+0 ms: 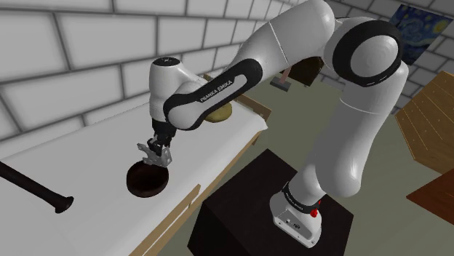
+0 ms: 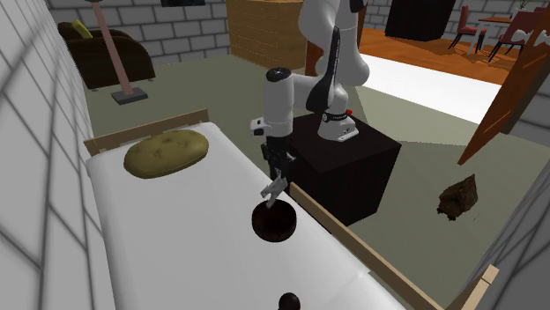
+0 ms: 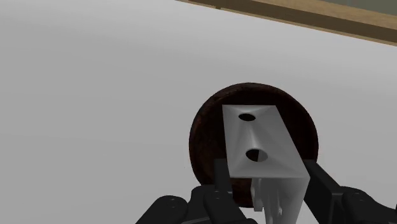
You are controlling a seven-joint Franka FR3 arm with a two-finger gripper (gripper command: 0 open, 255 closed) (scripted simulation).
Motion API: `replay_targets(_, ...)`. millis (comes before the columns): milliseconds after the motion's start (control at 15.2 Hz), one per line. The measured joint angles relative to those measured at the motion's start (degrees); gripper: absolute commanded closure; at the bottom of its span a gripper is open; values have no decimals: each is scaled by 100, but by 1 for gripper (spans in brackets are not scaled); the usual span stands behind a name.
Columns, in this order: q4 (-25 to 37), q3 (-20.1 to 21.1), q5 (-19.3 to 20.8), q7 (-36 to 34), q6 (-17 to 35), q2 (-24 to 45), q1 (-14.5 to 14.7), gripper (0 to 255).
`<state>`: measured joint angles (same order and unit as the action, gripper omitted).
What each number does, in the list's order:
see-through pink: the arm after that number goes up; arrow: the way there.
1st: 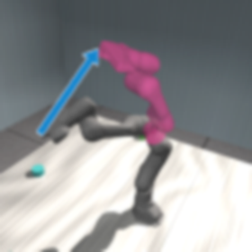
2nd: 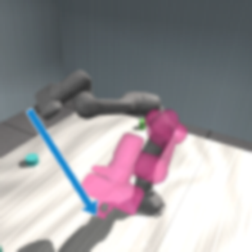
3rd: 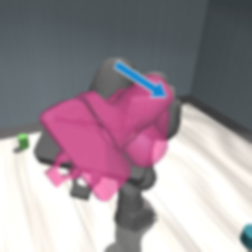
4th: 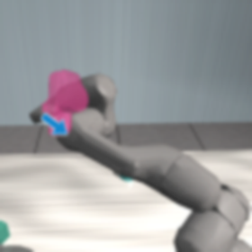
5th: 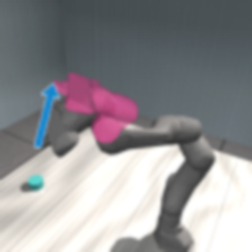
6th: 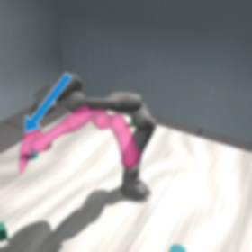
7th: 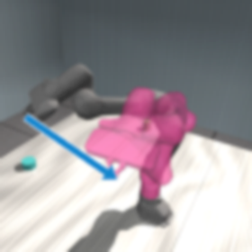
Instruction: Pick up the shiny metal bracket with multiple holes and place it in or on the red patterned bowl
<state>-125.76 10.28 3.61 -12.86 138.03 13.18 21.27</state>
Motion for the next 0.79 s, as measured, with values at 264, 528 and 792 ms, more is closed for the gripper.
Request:
replay_targets(264,14,-15,79,-99,230,251,48,255)
replay_targets(528,-23,-47,155,-158,491,481,76,255)
replay_targets(792,-43,-90,235,-216,759,733,107,255)
